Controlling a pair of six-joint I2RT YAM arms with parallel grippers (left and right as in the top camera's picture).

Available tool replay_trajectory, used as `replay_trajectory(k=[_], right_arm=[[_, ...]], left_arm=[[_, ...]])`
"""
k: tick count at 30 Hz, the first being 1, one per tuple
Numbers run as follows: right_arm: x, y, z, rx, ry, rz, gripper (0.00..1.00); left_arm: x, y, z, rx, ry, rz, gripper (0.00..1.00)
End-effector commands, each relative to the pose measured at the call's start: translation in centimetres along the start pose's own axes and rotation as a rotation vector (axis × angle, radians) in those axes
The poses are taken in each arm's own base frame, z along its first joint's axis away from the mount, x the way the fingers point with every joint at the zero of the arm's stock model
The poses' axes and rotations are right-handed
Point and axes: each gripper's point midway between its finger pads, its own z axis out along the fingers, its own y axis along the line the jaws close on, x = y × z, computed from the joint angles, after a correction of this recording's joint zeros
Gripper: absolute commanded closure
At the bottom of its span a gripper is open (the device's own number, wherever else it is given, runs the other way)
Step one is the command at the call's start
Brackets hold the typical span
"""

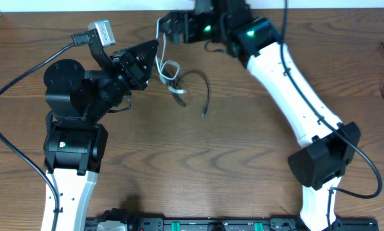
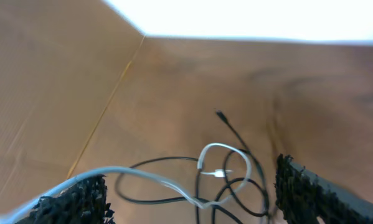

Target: Untangle cables

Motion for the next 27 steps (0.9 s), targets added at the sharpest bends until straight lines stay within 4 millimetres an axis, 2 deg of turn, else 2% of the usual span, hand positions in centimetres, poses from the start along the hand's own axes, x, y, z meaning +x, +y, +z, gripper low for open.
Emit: replay_trajectory(k=[1,5,8,13,16,19,22,25,27], right_arm=[[-2.5,-4.4,-0.5,0.103,-0.088,0.055,0.17],[-4.0,-5.2,-1.2,0.096,-0.136,0.063,0.18],[-4.2,-4.9,-1.2,0.075,-0.137,0.058,0.18],[-1.8,-5.2,-0.9,0.096,-0.046,0.053,0.18],[0.4,-6.5,-0.9,0.164,0.035,0.052,0.18],[2.1,-8.8,-1.2,0.282,0.082,0.083,0.16],[3.0,-10.0,-0.8,0.307,0.111,0.116,0.14],[3.4,-11.1,-0.2,0.316,0.12,0.148,0.13],[3.1,-12.1,-0.5,0.329,0.114,0.161,0.13]], left_arm=[[-0.3,-1.6,-0.4,0.047,0.007,0.005,0.93],[0.4,-0.9,-0.4,0.022,0.035,-0.027,0.93],[0.9,-0.5,-0.4,0.005,0.054,-0.044,0.93],[1.0,-0.4,-0.3,0.002,0.057,-0.029,0.92],[1.4,0.3,-0.2,-0.022,0.075,0.011,0.92],[2.3,2.6,0.1,-0.108,0.104,0.034,0.92],[3.7,5.9,1.1,-0.205,0.158,0.022,0.92],[5.4,8.5,3.1,-0.24,0.229,-0.003,0.92],[6.7,10.2,4.6,-0.262,0.276,-0.007,0.92]])
